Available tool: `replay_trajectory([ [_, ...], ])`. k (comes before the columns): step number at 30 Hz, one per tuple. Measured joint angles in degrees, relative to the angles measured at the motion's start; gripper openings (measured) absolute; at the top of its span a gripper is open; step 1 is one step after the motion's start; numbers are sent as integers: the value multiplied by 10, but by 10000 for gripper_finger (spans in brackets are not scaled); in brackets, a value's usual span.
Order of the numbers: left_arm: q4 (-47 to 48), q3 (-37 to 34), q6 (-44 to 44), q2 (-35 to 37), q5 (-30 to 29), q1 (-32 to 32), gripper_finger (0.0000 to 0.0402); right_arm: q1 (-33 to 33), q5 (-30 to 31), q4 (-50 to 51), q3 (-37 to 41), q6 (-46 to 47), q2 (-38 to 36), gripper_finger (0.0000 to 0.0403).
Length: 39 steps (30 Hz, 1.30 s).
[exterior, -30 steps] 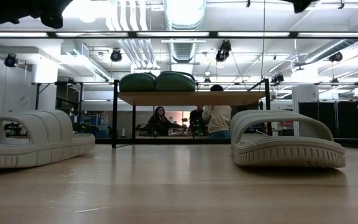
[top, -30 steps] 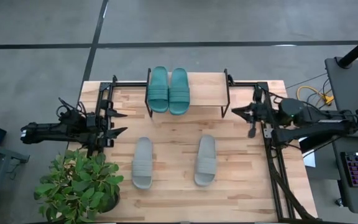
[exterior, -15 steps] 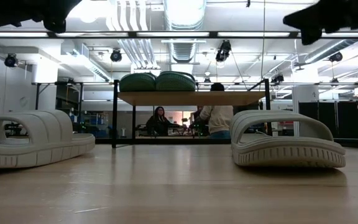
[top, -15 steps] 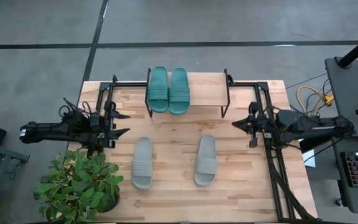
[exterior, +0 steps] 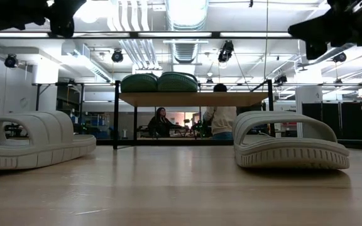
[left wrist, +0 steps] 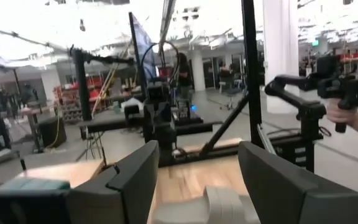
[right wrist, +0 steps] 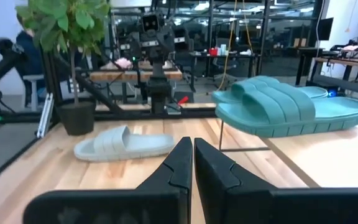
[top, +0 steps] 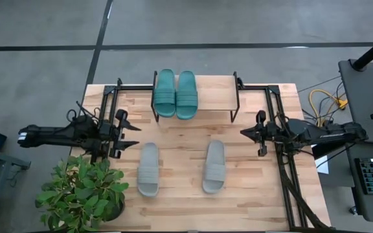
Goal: Pick and place slides into the shelf
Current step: Put the left gray slide on the shelf
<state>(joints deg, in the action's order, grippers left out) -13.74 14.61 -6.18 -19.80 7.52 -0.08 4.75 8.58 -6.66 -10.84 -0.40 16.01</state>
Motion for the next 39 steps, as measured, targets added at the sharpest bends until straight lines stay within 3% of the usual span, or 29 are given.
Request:
replay_trajectory([
  [9,-153,0,78,-68,25,0,208,0,0,4,-2,0,3,9],
  [16,-185,16,53,-140,31,0,208,0,0,1,-2,7,6,9],
  [20,-208,26,25,-181,45,0,208,5,-9,-61,-1,3,16,10],
  [29,-299,26,-5,-264,47,0,208,25,-10,-99,-1,-37,58,47],
  [39,-313,56,-3,-333,56,0,289,25,6,-103,-1,-41,63,82],
])
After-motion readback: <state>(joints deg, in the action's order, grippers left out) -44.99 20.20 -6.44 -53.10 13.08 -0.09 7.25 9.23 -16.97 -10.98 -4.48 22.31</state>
